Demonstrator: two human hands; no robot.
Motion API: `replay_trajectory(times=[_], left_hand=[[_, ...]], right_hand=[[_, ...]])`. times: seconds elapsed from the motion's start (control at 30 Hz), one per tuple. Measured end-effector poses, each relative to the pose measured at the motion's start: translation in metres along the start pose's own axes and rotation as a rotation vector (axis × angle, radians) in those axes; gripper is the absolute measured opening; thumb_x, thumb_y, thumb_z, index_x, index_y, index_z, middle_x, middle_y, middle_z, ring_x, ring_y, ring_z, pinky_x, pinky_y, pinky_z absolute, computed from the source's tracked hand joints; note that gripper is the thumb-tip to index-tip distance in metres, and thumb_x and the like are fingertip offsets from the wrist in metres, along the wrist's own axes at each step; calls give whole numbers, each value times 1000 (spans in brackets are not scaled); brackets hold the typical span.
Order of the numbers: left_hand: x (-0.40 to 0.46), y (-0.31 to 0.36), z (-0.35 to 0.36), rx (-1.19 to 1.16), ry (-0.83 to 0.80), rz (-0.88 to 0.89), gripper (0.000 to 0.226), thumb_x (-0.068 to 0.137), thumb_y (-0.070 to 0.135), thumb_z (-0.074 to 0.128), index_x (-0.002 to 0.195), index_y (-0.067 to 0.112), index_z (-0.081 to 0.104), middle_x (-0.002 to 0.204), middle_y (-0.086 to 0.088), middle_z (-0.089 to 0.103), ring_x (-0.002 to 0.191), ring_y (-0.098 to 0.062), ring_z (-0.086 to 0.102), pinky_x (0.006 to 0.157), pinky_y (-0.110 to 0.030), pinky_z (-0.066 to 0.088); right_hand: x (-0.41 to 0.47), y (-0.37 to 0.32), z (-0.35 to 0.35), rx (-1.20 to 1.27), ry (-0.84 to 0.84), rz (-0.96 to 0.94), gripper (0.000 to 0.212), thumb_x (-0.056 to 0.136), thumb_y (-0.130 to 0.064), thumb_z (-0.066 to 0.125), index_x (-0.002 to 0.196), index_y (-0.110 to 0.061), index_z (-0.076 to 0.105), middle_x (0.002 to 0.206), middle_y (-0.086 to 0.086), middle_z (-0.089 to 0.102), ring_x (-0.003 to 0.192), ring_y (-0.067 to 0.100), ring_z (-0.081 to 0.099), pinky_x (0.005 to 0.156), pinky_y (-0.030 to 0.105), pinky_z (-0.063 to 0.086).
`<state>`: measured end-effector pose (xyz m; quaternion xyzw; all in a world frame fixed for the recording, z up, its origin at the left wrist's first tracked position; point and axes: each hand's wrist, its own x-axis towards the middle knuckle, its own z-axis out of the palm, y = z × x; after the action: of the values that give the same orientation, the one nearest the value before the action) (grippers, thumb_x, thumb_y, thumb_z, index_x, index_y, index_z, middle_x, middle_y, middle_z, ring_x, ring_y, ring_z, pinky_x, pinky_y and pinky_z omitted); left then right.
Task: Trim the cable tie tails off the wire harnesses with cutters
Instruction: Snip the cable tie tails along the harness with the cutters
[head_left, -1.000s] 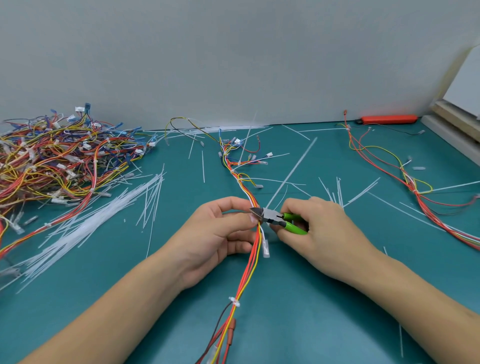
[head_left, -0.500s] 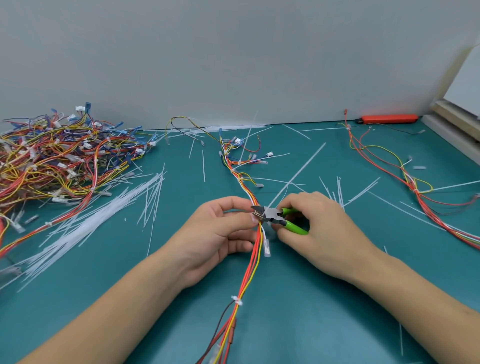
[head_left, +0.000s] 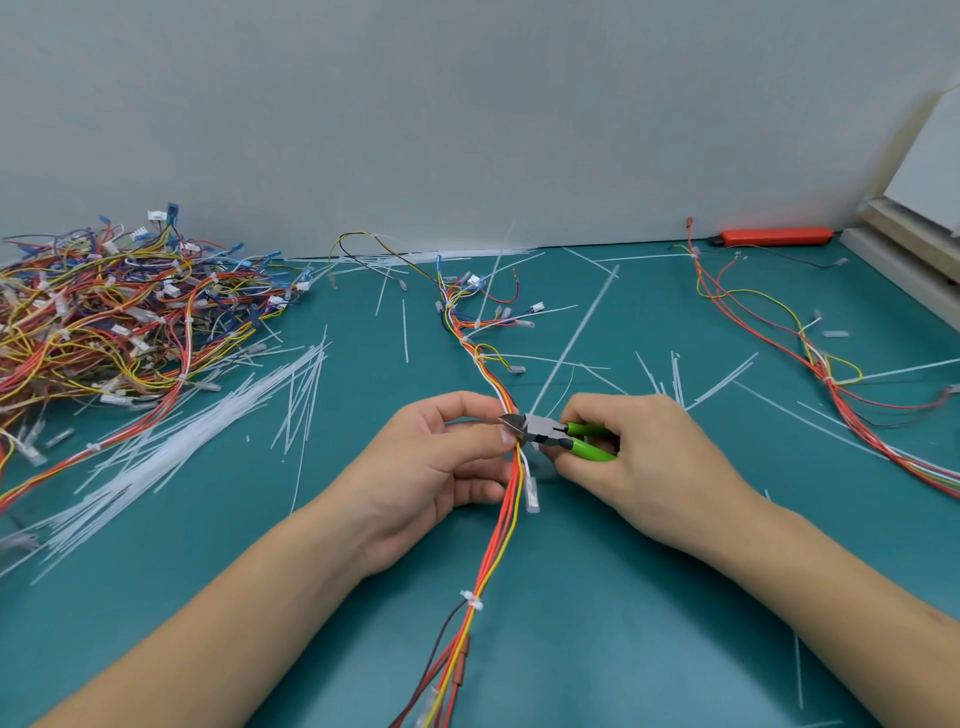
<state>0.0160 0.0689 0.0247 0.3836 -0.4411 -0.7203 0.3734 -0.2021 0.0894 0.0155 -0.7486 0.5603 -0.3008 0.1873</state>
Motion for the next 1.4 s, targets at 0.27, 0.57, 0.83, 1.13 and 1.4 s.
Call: replay_trajectory(times=[0.27,0.57,0.83,1.13,1.4], left_hand=[[-1,0,0,-7,-6,-5,39,82,5,78,117,0,60,77,-9,68,57,-17,65,55,-25,55],[0,-1,-1,-8,-1,-9,53,79,9,75,123,-12,54,77,-10,68,58,-17,64,55,-25,55],[1,-1,-1,-10,2,-14,52,80,8,75,122,-14,54,76,-10,68,58,-18,64,56,-25,55],[2,-2,-1,-3,11,-7,42,78,9,76,116,0,62,82,-12,69,59,-18,65,55,-25,55],[1,-3,-2,-4,15,-14,51,84,6,74,125,-15,52,74,-7,68,59,-17,64,57,-25,55]], right_hand=[[-2,0,1,-29,25,-14,26,88,-41,71,74,-30,53,66,-13,53,64,13,46,63,27,29],[-2,-2,2,-67,33,-47,10,87,-38,70,91,-33,63,84,-17,62,90,11,56,86,43,49],[0,-2,1,-59,32,-49,9,86,-36,72,88,-32,64,80,-14,60,86,10,55,80,37,47],[1,1,-2,-14,14,-16,19,85,-36,71,72,-33,58,62,-5,52,60,14,43,56,34,40],[-1,1,1,-44,40,-11,12,85,-42,70,79,-35,63,68,-12,60,75,12,51,65,33,47]])
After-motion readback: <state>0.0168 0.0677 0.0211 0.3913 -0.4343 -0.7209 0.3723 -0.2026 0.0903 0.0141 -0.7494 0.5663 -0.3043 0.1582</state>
